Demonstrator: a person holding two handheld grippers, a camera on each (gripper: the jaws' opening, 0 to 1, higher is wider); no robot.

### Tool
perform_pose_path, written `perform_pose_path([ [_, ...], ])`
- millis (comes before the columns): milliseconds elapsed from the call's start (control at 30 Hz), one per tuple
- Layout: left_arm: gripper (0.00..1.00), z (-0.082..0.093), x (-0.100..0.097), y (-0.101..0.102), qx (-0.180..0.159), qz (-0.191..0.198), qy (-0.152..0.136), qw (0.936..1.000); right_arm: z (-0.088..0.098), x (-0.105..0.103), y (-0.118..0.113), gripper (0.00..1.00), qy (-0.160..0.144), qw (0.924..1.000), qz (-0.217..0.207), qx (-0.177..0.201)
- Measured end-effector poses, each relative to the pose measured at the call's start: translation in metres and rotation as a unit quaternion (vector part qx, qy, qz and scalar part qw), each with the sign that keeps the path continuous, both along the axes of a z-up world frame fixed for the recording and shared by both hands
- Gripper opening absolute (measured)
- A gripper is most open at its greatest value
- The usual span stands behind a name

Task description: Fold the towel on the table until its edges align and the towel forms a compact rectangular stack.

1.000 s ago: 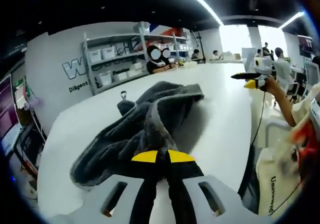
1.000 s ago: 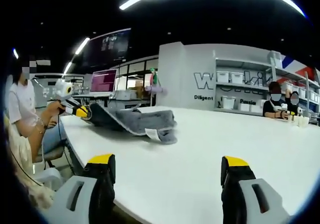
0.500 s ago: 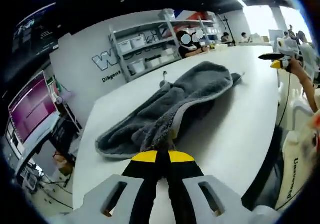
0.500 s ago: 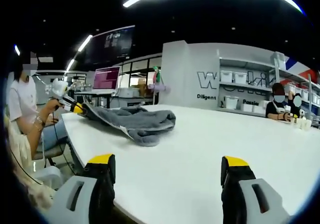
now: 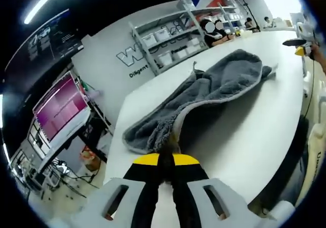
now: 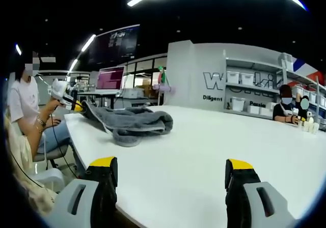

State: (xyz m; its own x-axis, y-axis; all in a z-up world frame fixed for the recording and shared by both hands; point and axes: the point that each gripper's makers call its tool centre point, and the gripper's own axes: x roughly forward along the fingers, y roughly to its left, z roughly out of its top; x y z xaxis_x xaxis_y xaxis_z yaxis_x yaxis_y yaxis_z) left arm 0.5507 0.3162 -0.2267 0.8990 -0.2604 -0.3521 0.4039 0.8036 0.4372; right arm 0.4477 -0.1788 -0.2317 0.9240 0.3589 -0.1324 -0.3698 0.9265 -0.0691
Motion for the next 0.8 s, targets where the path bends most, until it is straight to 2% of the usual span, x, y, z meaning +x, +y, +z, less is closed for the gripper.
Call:
perform_pose_path([
  [100,0.1,-0.002,-0.004,-0.007,-0.031,-0.013,-0.002,0.9994,0.0,0.001,0.0,0.88,0.002,1.0,0.0,-0.001],
  [233,0.27,-0.003,-0.009,-0.02,-0.09,-0.04,0.0,0.9951,0.001,0.002,-0.001,0.88,0.003,1.0,-0.001,-0.004],
  [267,0.29,-0.001,-0.01,-0.023,-0.105,-0.048,-0.001,0.9933,0.001,0.002,0.0,0.88,0.003,1.0,-0.001,-0.004],
  [367,0.37,0.004,-0.017,-0.035,-0.167,-0.082,0.005,0.9826,0.002,0.002,0.003,0.88,0.002,1.0,0.001,-0.005],
  [533,0.49,0.021,-0.026,-0.043,-0.204,-0.096,-0.031,0.9736,0.002,0.003,0.007,0.88,0.004,1.0,0.004,-0.007],
  [700,0.74,0.038,-0.033,-0.054,-0.245,-0.099,-0.047,0.9634,0.003,0.007,0.017,0.88,0.006,0.9999,0.01,-0.01],
  [800,0.85,0.041,-0.034,-0.059,-0.255,-0.094,-0.047,0.9613,0.002,0.011,0.021,0.88,0.012,0.9997,0.014,-0.017],
])
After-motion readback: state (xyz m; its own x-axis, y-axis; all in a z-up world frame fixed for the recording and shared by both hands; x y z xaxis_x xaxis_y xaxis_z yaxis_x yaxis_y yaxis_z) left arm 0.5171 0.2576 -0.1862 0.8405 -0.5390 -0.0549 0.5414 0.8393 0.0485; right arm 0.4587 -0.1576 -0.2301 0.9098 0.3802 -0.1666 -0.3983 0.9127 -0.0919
